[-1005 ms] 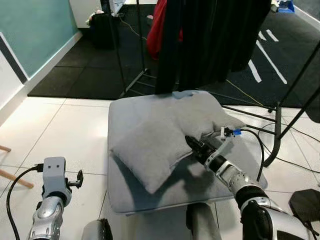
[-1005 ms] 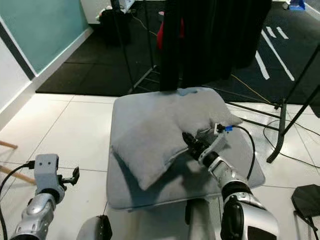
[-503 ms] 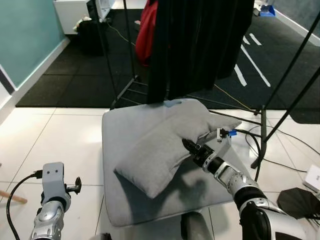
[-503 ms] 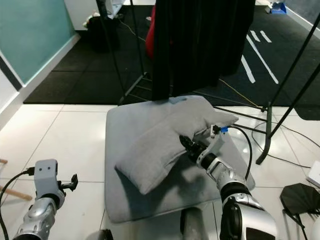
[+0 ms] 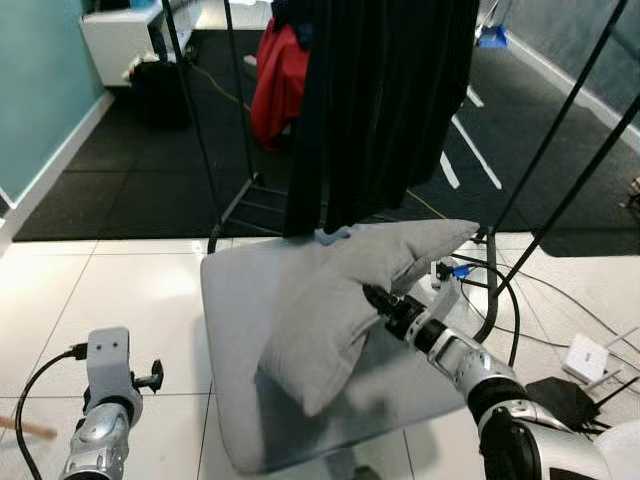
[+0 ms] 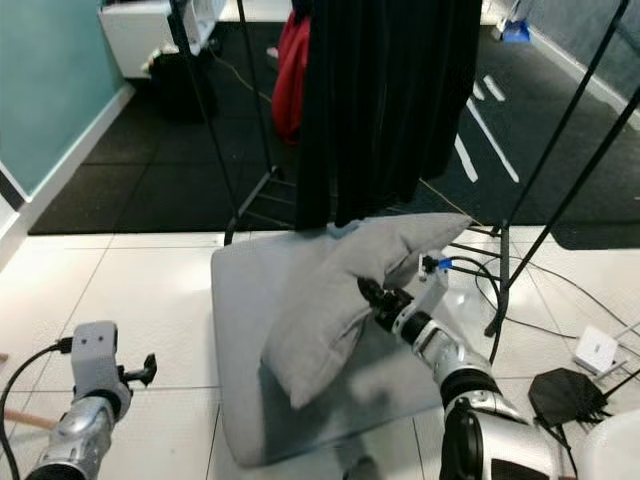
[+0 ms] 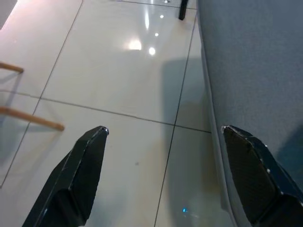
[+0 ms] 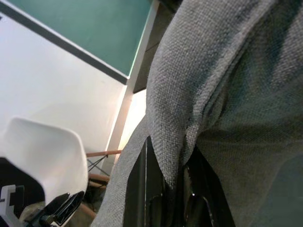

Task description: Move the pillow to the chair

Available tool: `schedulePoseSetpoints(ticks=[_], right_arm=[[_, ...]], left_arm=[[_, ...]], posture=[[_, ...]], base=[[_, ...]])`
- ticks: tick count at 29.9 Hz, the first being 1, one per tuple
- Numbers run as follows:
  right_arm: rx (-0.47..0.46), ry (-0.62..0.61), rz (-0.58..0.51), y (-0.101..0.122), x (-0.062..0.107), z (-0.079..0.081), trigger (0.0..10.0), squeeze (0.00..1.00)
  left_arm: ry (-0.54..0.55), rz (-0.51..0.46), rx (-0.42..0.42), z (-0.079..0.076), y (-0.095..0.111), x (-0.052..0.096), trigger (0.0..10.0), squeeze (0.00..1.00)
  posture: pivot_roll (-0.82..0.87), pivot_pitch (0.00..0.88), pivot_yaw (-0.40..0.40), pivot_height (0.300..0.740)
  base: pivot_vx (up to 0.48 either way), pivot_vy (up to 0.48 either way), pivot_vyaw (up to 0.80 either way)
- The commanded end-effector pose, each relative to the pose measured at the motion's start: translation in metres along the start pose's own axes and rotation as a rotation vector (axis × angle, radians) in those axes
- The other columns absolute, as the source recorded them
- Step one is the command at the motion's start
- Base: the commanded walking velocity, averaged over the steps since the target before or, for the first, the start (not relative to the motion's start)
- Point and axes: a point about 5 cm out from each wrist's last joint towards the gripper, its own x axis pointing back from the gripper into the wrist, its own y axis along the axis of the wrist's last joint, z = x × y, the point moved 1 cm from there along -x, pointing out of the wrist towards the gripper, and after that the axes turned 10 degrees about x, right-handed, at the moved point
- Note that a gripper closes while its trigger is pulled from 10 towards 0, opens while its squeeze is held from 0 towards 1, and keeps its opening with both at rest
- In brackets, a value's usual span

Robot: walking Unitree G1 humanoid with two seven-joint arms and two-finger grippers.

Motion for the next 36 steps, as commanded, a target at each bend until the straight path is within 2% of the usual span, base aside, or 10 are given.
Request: schedulePoseSetpoints(ticks=[1,7,12,14,18,19,22,24,31,36], right_arm=[[0.020,0.009,-0.035,0.008,-0.002,0.002,0.0,0.00],[0.026,-0.030,-0.015,0.002,0.001,-0.003,0.0,0.00],[0.046,-0.172,0.102,-0.028,0.016,-0.019,0.0,0.00],[0.055,-0.255,0.200,-0.055,0.032,-0.030,0.0,0.00],[0.072,-0.298,0.266,-0.073,0.045,-0.035,0.0,0.00],[0.099,-0.325,0.340,-0.087,0.055,-0.039,10.0,0.00],[0.135,-0.372,0.458,-0.108,0.072,-0.044,10.0,0.00],[0.135,-0.432,0.566,-0.131,0.095,-0.050,10.0,0.00],[0.185,-0.444,0.611,-0.137,0.098,-0.050,10.0,0.00],[0.194,-0.490,0.572,-0.129,0.097,-0.055,10.0,0.00]], left_arm=[[0.010,0.036,0.003,0.003,-0.012,0.004,10.0,0.00],[0.014,0.062,0.000,0.005,-0.020,0.006,10.0,0.00],[0.013,0.142,-0.023,0.004,-0.041,0.013,10.0,0.00],[0.007,0.198,-0.048,0.002,-0.056,0.019,10.0,0.00],[-0.001,0.248,-0.064,0.001,-0.069,0.026,10.0,0.00],[-0.015,0.263,-0.079,-0.001,-0.072,0.026,10.0,0.00],[-0.037,0.292,-0.123,-0.004,-0.076,0.028,10.0,0.00],[-0.056,0.337,-0.170,-0.007,-0.083,0.030,10.0,0.00],[-0.081,0.349,-0.195,-0.011,-0.086,0.031,10.0,0.00],[-0.078,0.352,-0.190,-0.010,-0.086,0.031,10.0,0.00]], posture=[[-0.14,0.082,-0.037,0.715],[-0.14,0.081,-0.041,0.735],[-0.14,0.076,-0.046,0.740],[-0.14,0.076,-0.049,0.740],[-0.14,0.075,-0.052,0.740],[-0.14,0.075,-0.053,0.740],[-0.14,0.071,-0.054,0.740],[-0.14,0.068,-0.050,0.740],[-0.15,0.061,-0.044,0.740],[-0.15,0.058,-0.044,0.740]], base=[[0.000,0.000,0.00],[0.000,0.000,0.00],[0.000,0.000,0.00],[0.000,0.000,0.00],[0.000,0.000,0.00],[0.000,0.000,0.00],[0.000,0.000,0.00],[0.000,0.000,-0.28],[0.000,0.000,-0.67],[0.000,0.000,-0.70]])
